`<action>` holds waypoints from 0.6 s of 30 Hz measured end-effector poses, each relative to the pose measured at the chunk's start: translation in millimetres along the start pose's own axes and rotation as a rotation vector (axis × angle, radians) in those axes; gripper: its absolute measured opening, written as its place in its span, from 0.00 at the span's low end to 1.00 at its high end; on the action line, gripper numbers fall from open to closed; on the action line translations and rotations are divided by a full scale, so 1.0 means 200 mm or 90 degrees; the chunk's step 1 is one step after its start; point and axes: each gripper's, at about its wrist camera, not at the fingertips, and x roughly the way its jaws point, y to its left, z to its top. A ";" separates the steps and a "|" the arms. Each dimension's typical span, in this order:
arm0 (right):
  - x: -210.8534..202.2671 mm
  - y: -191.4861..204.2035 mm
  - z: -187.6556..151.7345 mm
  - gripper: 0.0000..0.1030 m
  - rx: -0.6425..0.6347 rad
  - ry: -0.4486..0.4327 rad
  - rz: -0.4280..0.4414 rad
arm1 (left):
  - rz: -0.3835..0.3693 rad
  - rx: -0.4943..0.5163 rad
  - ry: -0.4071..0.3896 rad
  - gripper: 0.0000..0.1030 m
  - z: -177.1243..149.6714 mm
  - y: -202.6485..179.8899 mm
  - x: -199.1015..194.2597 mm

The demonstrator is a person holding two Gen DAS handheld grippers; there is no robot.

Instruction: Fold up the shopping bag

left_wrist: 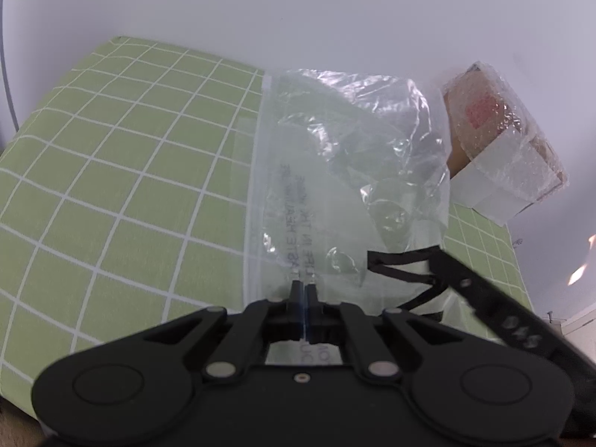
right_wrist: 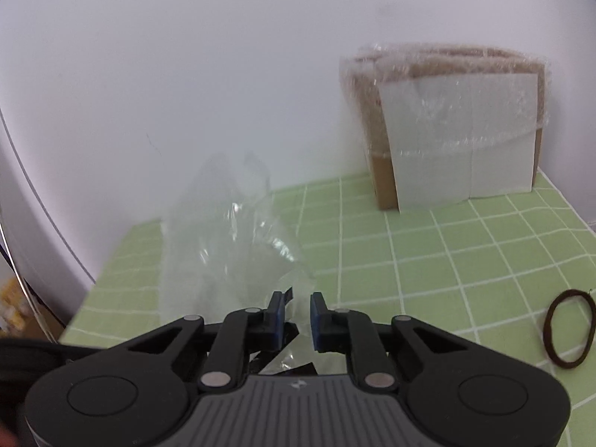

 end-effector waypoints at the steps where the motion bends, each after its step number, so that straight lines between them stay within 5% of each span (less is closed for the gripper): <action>1: 0.01 0.01 -0.01 0.16 -0.009 0.002 -0.005 | -0.001 0.000 0.001 0.02 0.00 0.00 0.00; 9: 0.05 0.05 -0.07 0.16 -0.076 0.024 -0.030 | -0.004 0.015 0.023 0.02 0.03 0.00 -0.01; 16: 0.06 0.04 -0.08 0.16 -0.112 0.011 -0.028 | -0.125 0.087 0.009 0.08 0.22 -0.11 -0.06; 18: 0.07 0.03 -0.07 0.16 -0.116 0.011 -0.029 | -0.149 0.131 -0.014 0.22 0.30 -0.21 -0.07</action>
